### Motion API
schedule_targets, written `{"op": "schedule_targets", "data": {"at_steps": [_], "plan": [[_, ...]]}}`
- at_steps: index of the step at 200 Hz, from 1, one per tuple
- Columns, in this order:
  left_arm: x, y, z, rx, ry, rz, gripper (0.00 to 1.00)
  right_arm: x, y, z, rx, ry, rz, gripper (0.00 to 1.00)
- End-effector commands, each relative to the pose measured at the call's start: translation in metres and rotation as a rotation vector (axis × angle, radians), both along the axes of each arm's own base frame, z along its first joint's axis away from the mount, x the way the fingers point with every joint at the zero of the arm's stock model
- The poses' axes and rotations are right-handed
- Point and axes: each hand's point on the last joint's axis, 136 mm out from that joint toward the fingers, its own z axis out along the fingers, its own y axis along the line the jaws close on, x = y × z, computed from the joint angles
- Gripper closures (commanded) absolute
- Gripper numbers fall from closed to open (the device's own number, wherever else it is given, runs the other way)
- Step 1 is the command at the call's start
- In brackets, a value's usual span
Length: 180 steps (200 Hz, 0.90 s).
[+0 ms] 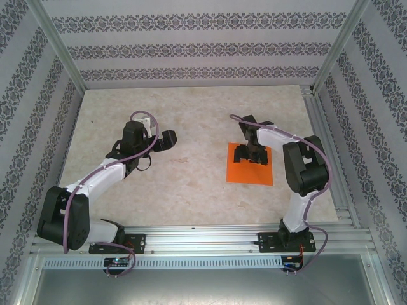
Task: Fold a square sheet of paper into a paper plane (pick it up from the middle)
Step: Fold the square sheet of paper in half at the center of the table.
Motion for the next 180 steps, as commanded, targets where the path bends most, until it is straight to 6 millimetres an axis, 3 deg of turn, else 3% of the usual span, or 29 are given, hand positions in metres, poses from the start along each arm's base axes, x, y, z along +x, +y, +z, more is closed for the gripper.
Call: {"op": "schedule_targets", "data": {"at_steps": [1, 67, 110, 140, 180], "plan": [[-0.001, -0.006, 0.002, 0.011, -0.007, -0.030, 0.00, -0.009, 0.005, -0.008, 0.005, 0.071, 0.040, 0.18], [0.000, -0.008, 0.002, 0.012, 0.002, -0.046, 0.00, -0.004, 0.002, -0.001, 0.002, 0.045, 0.045, 0.35], [0.001, -0.009, 0.004, 0.010, 0.000, -0.047, 0.00, 0.007, 0.003, 0.029, 0.017, -0.041, 0.052, 0.41], [0.003, -0.010, 0.004, 0.008, 0.006, -0.050, 0.00, 0.008, -0.014, 0.036, -0.060, -0.055, 0.027, 0.47], [0.002, -0.010, 0.004, 0.012, 0.008, -0.049, 0.00, 0.008, -0.004, 0.050, 0.000, -0.082, 0.033, 0.50]]}}
